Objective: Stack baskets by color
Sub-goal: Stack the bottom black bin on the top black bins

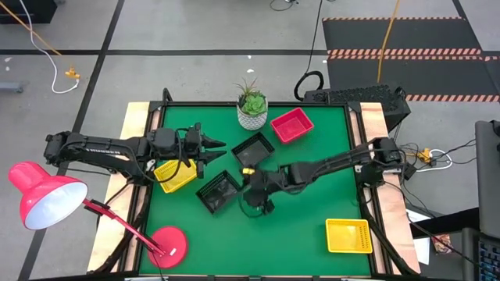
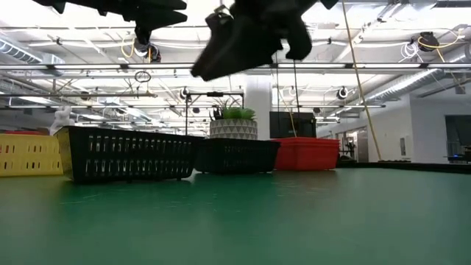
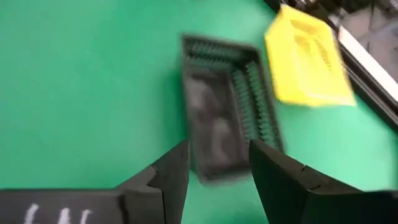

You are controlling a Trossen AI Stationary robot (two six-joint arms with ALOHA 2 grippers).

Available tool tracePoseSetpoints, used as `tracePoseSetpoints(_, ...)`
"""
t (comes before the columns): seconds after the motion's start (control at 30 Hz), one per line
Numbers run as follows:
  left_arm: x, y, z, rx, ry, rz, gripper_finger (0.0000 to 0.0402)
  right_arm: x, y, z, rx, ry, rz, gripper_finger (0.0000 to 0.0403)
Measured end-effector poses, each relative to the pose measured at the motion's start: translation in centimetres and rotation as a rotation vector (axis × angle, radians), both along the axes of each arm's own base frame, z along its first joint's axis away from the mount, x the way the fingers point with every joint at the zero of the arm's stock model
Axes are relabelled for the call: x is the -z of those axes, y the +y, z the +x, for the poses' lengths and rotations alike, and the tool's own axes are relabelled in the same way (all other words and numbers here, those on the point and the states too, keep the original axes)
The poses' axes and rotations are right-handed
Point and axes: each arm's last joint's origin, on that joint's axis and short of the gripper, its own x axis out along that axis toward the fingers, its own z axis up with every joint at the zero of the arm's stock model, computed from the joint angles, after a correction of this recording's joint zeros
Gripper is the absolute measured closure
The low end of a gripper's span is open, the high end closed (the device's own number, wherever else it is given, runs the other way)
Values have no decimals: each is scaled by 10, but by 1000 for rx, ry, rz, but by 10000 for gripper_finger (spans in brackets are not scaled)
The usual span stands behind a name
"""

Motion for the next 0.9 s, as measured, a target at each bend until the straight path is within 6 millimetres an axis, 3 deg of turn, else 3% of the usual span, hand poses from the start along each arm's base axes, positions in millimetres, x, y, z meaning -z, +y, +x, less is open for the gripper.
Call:
tracePoseSetpoints(0.13,0,0,0,-7,-5,-14,270,8,8,7,10,-27,45,251)
tracePoseSetpoints(0.5,1,-4,0,3,5,-26,270,64,8,24,29,71,35,255)
tracePoseSetpoints(0.9,1,-5,0,-1,5,-21,270,63,-3,30,76,24,56,271)
